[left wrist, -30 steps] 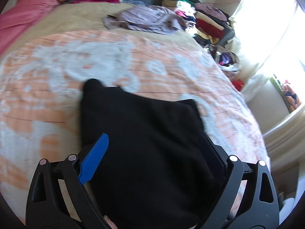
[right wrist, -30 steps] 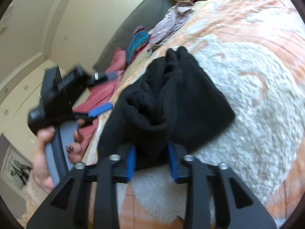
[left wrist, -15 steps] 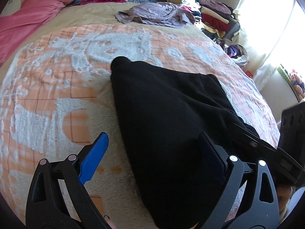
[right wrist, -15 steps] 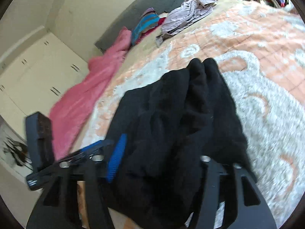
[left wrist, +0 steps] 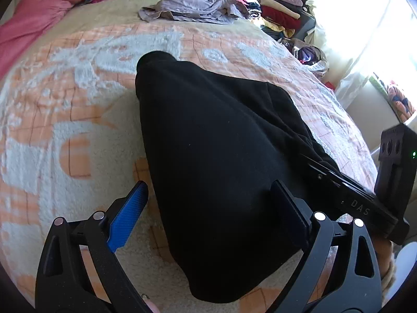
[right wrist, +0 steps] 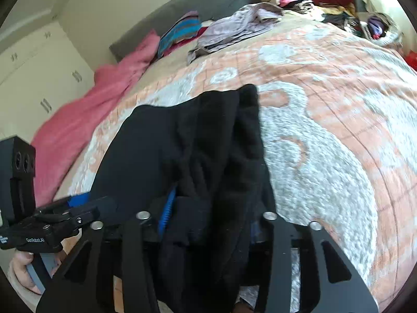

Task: Fold small clothes
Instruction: 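Lay the folded edge down and open both tools, then withdraw both open tools from the folded sweatshirt bundle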

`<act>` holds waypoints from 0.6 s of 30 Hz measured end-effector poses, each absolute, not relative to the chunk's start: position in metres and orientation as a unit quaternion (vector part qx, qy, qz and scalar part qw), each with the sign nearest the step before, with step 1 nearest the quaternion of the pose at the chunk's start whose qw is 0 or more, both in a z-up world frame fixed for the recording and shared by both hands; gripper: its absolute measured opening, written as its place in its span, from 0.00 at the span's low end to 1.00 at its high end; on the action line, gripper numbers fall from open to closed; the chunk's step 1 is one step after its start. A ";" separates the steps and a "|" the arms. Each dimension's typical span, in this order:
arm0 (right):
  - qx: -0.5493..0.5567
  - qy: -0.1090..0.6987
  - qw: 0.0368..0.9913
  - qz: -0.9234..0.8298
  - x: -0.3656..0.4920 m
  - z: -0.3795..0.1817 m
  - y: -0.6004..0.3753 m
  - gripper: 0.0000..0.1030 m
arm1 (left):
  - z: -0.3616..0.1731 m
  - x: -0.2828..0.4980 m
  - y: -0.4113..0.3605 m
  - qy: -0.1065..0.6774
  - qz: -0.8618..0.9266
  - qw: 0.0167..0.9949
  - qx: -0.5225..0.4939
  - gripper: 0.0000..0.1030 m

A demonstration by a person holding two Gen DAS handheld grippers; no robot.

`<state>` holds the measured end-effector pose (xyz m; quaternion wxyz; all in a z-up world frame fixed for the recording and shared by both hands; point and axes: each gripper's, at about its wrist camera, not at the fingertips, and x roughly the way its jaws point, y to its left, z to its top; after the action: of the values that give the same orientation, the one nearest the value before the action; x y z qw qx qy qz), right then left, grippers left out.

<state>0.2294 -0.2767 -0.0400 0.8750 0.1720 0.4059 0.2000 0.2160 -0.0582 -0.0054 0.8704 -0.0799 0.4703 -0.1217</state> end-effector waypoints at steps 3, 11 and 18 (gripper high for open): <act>0.166 0.394 0.886 0.178 0.219 -0.037 -0.284 0.54 | -0.004 0.212 -0.058 0.466 -0.123 0.873 -0.079 0.85; 0.139 0.358 0.914 0.130 0.190 -0.020 -0.288 0.62 | 0.002 0.199 -0.059 0.454 -0.124 0.879 -0.073 0.86; 0.104 0.311 0.938 0.108 0.157 0.005 -0.294 0.71 | 0.007 0.187 -0.060 0.447 -0.128 0.883 -0.069 0.86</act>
<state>0.1565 -0.2938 0.0049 0.9384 0.1039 0.3115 0.1076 0.1866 -0.0601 0.0075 0.8829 -0.0690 0.4465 -0.1279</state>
